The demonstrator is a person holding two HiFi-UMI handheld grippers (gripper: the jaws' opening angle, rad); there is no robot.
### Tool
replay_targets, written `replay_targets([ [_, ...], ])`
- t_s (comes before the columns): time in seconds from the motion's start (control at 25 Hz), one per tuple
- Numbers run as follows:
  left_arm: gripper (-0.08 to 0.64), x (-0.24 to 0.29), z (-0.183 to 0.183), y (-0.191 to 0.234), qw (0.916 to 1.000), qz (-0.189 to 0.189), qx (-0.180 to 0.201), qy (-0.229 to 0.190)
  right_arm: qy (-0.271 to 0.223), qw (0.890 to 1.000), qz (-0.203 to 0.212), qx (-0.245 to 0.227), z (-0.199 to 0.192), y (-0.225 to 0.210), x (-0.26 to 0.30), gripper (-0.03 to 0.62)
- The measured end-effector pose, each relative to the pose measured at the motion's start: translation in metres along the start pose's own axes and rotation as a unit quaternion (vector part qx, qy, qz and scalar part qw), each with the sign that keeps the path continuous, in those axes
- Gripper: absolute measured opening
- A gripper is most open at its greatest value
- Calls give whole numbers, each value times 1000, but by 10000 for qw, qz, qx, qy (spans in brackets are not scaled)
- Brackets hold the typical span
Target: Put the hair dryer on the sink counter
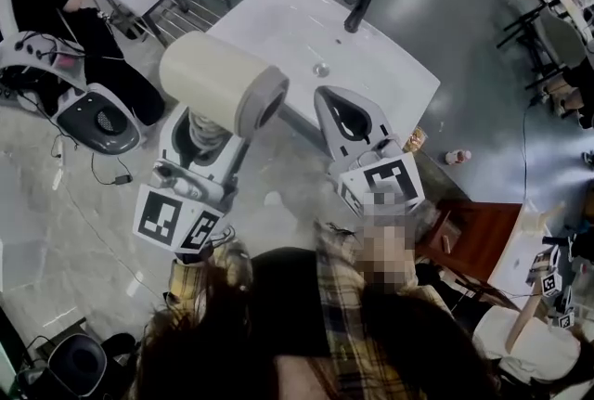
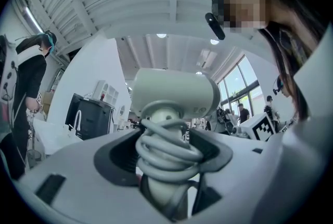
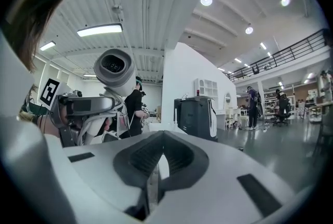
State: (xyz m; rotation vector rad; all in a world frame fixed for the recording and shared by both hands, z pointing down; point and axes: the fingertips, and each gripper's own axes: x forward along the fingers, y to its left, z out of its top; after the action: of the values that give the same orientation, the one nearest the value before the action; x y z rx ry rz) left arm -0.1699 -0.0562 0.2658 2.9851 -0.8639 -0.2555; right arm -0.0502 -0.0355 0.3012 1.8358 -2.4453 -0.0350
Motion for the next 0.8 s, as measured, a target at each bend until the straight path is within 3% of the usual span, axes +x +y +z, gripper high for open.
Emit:
replay_targets([
  [0.32,299,10,-10,50,9996,-58,-215,144,246,9993,-257,87,-12,-6,39,15],
  [0.8,299,33,-14,91,9994,-185,-182,207,330,9986,-410,75,-16,-21,84,15],
])
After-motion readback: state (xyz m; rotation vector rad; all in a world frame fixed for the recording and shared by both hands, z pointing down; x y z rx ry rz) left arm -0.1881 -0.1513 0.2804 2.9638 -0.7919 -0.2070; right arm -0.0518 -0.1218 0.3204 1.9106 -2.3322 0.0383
